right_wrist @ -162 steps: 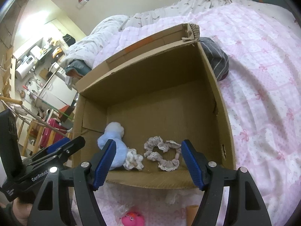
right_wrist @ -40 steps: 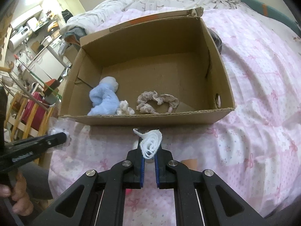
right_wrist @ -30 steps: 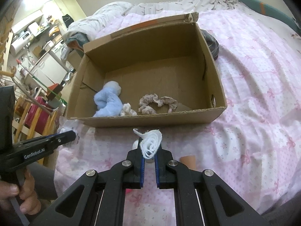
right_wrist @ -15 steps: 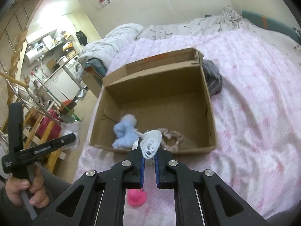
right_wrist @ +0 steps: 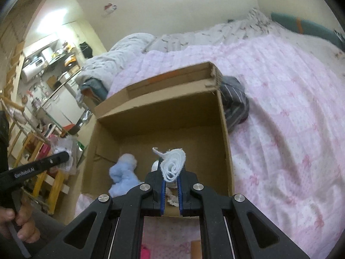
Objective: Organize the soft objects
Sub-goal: 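Carry the bag and cloth into the box while the left tool opens to drop the bag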
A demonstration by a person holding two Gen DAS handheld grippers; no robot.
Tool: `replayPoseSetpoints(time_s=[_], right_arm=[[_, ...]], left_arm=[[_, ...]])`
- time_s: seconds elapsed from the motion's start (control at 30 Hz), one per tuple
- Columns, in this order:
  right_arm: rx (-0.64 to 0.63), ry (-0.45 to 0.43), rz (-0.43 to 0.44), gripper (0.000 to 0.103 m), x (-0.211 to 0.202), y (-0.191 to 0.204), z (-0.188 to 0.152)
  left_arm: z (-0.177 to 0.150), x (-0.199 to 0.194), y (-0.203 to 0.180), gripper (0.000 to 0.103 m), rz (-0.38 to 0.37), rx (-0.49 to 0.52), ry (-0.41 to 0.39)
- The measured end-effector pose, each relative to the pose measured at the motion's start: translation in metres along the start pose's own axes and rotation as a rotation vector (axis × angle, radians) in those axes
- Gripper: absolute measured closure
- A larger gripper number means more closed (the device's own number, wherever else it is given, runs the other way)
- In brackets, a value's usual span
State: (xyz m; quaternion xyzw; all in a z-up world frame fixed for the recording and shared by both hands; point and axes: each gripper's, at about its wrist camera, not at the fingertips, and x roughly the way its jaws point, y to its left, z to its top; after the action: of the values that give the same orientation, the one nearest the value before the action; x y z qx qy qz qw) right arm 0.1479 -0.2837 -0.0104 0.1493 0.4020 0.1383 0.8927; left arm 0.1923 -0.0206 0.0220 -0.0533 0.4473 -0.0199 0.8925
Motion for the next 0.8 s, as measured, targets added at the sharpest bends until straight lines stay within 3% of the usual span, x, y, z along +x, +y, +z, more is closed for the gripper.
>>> replayPoseSetpoints(time_s=[0.37, 0.47, 0.8], right_arm=[[0.015, 0.055, -0.015, 0.092, 0.014, -0.004, -0.008], [-0.001, 0.085, -0.027, 0.092, 0.021, -0.002, -0.01], [-0.023, 0.134, -0.044, 0.092, 0.037, 0.002, -0.015]], left_arm=[[-0.009, 0.043, -0.006, 0.09, -0.014, -0.008, 0.044], [-0.01, 0.05, 0.004, 0.09, -0.064, -0.06, 0.08], [-0.008, 0.052, 0.004, 0.09, -0.04, -0.057, 0.082]])
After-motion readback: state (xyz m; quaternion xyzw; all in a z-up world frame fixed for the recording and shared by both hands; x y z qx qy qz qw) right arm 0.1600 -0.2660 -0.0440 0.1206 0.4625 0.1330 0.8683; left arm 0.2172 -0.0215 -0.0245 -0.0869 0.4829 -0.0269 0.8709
